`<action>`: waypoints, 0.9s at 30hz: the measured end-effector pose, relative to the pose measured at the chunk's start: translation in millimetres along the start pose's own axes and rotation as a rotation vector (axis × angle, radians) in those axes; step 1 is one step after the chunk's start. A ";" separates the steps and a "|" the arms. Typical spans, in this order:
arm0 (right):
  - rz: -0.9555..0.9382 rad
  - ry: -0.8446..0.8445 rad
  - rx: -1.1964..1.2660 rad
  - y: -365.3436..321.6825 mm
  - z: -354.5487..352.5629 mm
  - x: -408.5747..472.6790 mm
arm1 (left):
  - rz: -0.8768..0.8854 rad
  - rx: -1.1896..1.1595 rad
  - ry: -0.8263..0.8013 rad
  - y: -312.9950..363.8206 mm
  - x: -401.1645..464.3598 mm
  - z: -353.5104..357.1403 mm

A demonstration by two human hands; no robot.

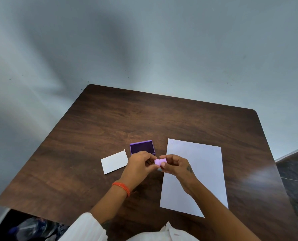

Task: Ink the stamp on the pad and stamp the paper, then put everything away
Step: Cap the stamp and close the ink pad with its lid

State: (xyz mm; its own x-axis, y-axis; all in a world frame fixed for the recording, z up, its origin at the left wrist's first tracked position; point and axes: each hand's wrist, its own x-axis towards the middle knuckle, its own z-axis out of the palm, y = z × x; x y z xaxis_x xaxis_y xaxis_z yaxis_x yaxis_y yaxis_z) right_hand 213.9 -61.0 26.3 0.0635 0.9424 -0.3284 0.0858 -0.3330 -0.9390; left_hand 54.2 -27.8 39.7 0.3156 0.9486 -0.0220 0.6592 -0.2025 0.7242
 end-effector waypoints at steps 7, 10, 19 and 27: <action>0.048 -0.010 0.050 -1.2 3.9 0.6 | 0.010 -0.007 0.011 -1.7 -1.6 -1.4; 0.030 -0.015 0.060 0.7 4.7 1.0 | 0.003 -0.003 0.017 -3.0 -2.3 -0.8; 0.090 -0.018 0.124 -0.4 7.8 2.0 | 0.000 -0.005 0.013 -5.6 -2.4 -0.5; 0.144 0.039 0.076 1.8 9.8 4.8 | 0.024 -0.019 0.031 -6.6 -3.1 2.3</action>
State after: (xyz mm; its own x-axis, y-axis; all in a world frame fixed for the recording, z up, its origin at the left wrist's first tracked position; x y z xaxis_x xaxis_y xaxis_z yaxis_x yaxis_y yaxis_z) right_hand 204.6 -56.8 22.0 0.1080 0.8826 -0.4576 -0.0023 -0.4601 -0.8879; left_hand 50.4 -29.9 33.4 0.3096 0.9507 0.0161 0.6384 -0.2204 0.7375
